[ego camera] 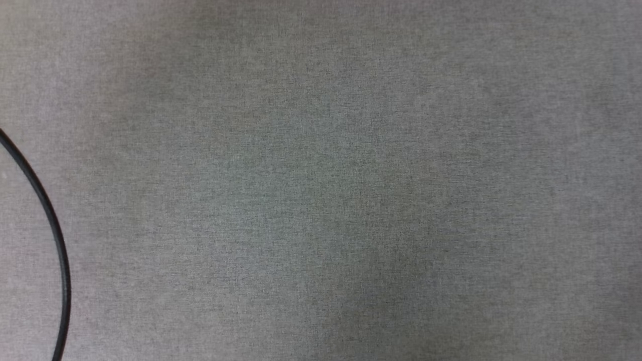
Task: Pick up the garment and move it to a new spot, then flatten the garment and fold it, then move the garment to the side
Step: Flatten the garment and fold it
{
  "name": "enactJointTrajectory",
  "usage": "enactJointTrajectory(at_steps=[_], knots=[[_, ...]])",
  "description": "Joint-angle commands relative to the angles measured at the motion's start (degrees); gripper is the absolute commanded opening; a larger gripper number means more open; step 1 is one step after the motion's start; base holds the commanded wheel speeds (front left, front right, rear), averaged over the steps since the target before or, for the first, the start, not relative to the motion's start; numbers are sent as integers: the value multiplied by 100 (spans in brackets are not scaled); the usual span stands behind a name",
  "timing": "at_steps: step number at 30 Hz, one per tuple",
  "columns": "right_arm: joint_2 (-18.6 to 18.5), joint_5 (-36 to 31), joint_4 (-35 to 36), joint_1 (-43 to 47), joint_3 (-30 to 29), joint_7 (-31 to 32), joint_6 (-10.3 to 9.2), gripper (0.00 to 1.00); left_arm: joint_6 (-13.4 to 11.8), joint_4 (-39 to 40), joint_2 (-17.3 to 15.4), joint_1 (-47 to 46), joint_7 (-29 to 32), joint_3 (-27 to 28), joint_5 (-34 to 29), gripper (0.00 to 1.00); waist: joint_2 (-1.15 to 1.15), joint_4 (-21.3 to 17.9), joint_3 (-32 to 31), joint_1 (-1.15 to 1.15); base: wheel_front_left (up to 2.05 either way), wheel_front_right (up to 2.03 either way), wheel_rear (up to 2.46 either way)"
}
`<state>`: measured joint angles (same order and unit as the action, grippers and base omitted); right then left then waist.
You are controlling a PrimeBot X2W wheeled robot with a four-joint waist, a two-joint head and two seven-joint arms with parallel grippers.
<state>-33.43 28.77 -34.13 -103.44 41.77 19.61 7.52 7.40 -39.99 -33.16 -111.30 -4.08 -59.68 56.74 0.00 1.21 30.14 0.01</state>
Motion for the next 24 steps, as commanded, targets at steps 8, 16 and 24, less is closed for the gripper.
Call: enactJointTrajectory(at_steps=[8,16,24], knots=[[-2,375,-440,388,811,-495,-6,0,-1,-17,-91,575,-394,-488,211,0,0,97,3,-1,0,0,0],[-141,1030,-454,1392,1523,-999,-5,0,-1,111,-267,1702,-826,-981,538,0,0,107,-491,-1,0,0,0],[-496,1609,-52,2626,1979,-1411,-6,0,-2,512,-731,3045,-1049,-1145,671,0,0,56,-1103,-1,0,0,0]])
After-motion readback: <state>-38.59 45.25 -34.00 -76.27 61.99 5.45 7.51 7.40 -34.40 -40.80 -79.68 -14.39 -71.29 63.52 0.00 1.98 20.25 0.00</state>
